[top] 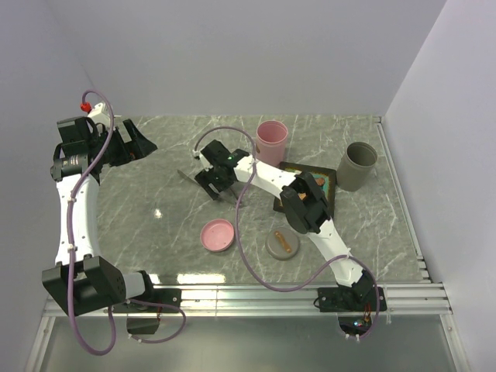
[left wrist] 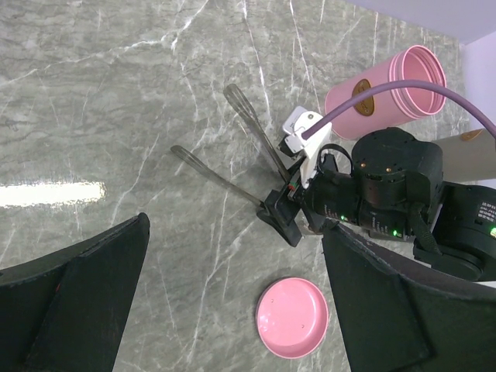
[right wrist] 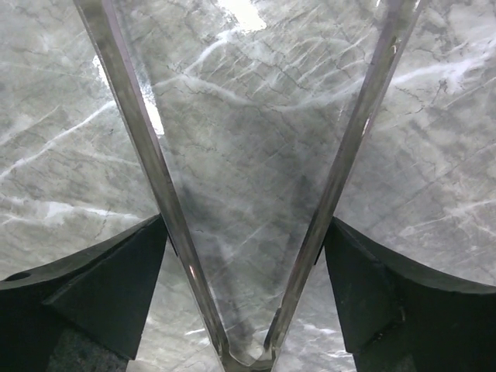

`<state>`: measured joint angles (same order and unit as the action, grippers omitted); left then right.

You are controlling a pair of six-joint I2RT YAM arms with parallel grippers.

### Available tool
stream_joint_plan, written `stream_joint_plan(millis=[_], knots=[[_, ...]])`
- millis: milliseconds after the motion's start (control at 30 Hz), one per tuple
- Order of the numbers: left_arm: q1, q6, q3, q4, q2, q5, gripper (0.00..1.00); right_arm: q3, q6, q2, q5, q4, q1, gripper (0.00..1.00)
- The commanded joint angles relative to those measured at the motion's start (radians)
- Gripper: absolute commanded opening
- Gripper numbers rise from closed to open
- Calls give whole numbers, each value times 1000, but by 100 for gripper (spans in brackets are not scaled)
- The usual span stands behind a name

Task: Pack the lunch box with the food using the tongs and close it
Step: Grab the clamp with the right arm

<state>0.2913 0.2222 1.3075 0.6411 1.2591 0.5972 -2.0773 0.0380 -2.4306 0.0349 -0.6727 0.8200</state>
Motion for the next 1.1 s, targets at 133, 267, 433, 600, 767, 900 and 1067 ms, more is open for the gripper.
stream_joint_plan(millis=[133, 267, 433, 600, 767, 900, 1067], knots=[[0, -7, 13, -11, -15, 12, 99, -36, -18, -67, 0, -44, 11, 80], [0, -14, 13, -6, -15, 15, 99, 8, -13, -22, -18, -18, 11, 64], [0, -23, 10, -4, -17, 50, 99, 68, 3, 126, -3, -10, 11, 59], [2, -40, 10, -29, -33, 137, 99, 62, 16, 248, 75, -67, 11, 56], [2, -14, -2, -63, -55, 200, 99, 68, 36, 352, 132, -136, 10, 56], [2, -21, -28, -101, -96, 251, 98, 114, 46, 442, 161, -159, 8, 56], [0, -156, -108, -139, -200, 323, 97, 125, 46, 524, 215, -189, -4, 56]])
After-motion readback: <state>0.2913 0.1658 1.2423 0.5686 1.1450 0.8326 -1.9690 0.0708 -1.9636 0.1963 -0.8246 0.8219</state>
